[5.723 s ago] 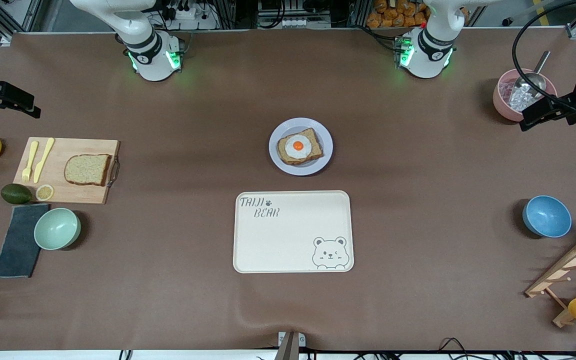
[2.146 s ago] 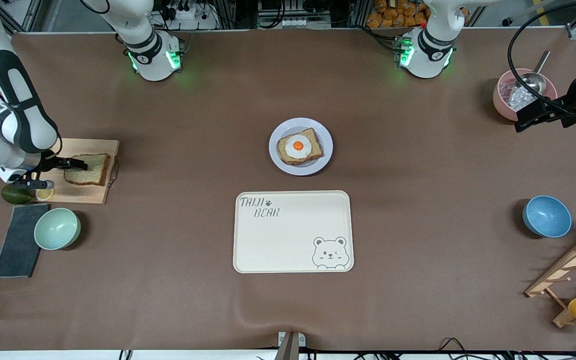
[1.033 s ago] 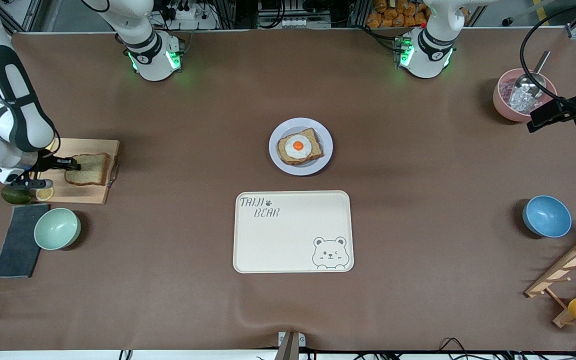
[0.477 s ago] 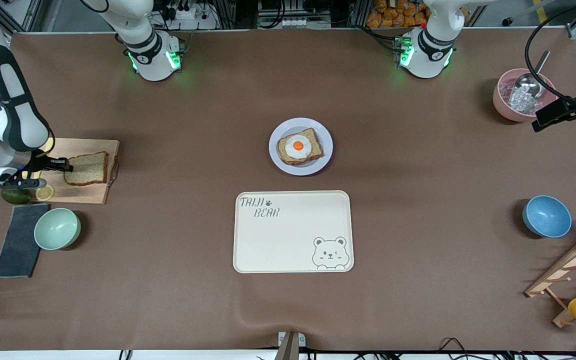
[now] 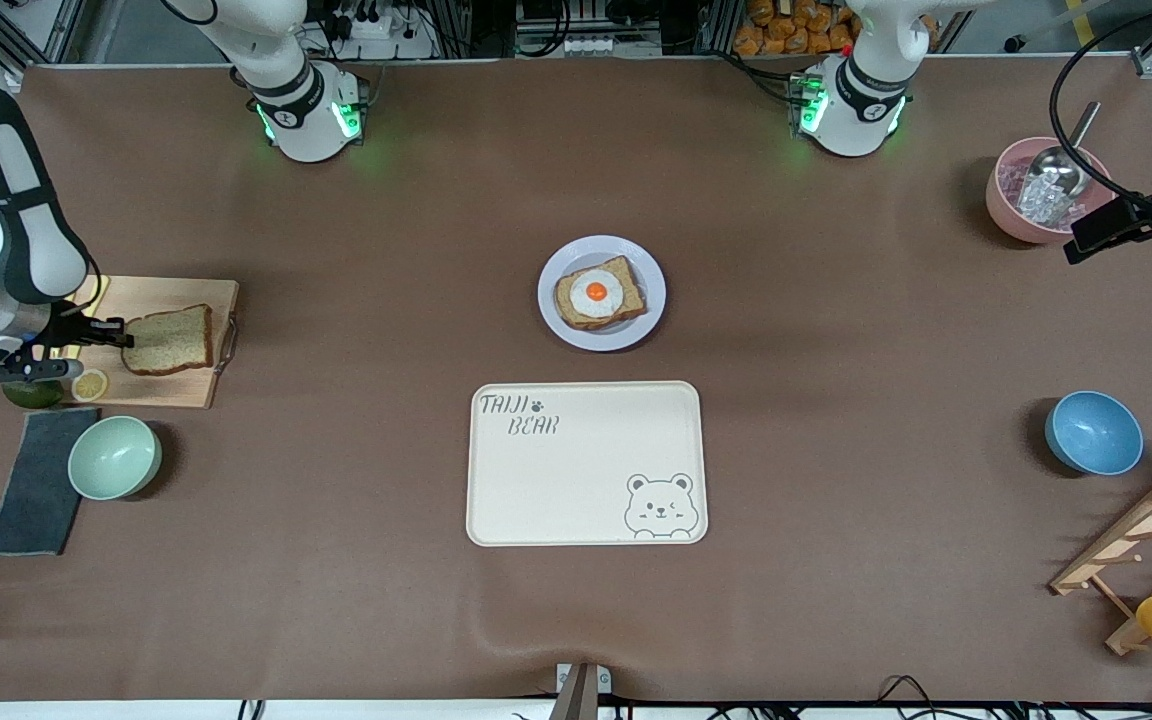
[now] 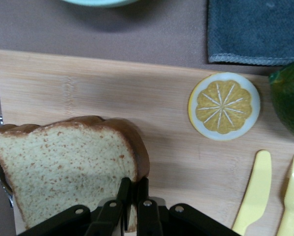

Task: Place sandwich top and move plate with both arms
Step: 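Lift the bread slice and carry it to the white plate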

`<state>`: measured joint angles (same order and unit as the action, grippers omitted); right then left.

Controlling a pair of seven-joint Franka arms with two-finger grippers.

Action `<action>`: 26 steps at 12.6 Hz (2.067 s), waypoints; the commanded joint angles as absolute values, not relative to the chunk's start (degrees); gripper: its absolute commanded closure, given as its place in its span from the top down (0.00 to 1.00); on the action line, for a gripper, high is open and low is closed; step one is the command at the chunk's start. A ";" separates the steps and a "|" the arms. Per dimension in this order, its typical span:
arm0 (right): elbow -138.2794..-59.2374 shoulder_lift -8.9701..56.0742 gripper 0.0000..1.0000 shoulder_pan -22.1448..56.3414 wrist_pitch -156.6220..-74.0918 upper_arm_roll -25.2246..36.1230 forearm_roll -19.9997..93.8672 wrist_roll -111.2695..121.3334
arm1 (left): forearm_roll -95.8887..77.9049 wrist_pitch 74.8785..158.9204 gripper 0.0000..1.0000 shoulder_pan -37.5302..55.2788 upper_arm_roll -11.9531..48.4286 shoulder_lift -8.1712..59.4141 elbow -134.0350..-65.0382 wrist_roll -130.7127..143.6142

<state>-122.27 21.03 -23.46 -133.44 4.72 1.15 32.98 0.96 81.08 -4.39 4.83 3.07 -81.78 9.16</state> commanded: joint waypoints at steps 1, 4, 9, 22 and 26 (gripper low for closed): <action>-122.34 18.99 0.00 -24.79 -131.67 3.60 1.23 33.66 | 2.02 81.30 1.00 -4.66 5.27 2.29 -82.00 8.44; -118.67 17.75 0.00 -24.35 -124.31 3.43 1.32 33.40 | 2.11 81.30 1.00 -4.57 5.36 2.37 -82.09 8.44; -110.84 17.75 0.00 -24.17 -112.00 3.25 2.98 33.83 | 1.67 81.39 1.00 -4.57 5.45 2.55 -82.09 8.53; -101.16 19.25 0.00 -7.24 -99.49 -1.49 19.14 28.94 | 1.93 81.39 1.00 -4.57 5.27 2.90 -82.53 8.53; -100.37 19.51 0.00 3.67 -99.67 -1.49 24.94 21.73 | 1.93 81.39 1.00 -4.66 5.27 3.60 -82.71 8.53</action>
